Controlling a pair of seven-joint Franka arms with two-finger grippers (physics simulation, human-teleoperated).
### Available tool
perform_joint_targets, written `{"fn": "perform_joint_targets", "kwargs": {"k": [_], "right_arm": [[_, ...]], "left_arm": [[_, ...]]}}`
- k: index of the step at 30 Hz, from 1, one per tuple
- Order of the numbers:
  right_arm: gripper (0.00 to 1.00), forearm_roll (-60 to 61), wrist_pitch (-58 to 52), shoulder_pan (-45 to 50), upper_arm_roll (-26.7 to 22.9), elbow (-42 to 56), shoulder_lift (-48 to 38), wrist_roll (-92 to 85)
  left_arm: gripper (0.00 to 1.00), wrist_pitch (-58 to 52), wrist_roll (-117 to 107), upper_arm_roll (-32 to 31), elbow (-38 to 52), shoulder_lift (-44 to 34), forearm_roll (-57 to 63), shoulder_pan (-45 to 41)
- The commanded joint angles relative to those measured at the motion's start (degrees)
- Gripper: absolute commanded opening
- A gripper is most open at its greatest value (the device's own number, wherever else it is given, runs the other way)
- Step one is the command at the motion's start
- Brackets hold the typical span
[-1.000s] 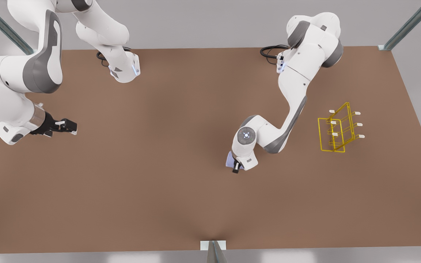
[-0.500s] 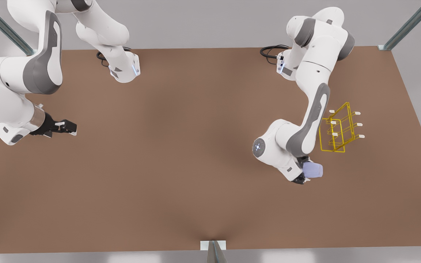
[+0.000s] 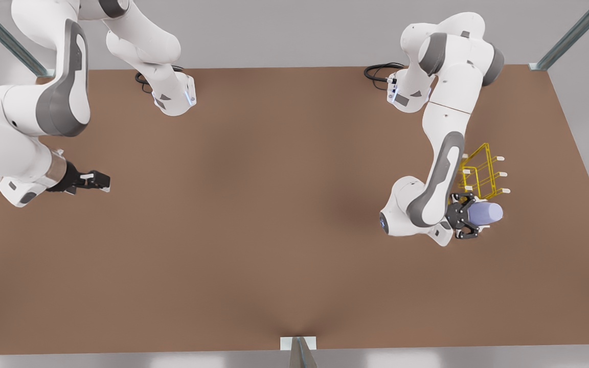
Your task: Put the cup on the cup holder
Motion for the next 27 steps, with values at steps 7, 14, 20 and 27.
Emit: {"fn": "perform_joint_targets", "kwargs": {"k": [7,14,20,27], "right_arm": [[1.0,0.12,2.54,-0.04,-0.24,1.53,3.33,0.2],[1.0,0.21,2.63,-0.39,-0.07,1.8,3.77,-0.41],[1.0,-0.85,1.05,0.23,0.11,1.8,2.98,0.11],[1.0,-0.76,1.31,0.05,0.02,1.8,3.07,0.11]], "left_arm": [[0.72,-6.26,-17.03,-0.07,-5.01,0.35,-1.62,0.55],[0.72,-6.34,-20.11,0.1,-8.26,-0.79,-1.45,2.05],[0.72,-7.05,-23.36,0.1,-10.37,-0.61,-1.53,1.78],[0.72,-7.05,-25.38,0.1,-12.48,-1.14,-1.45,1.96]]}}
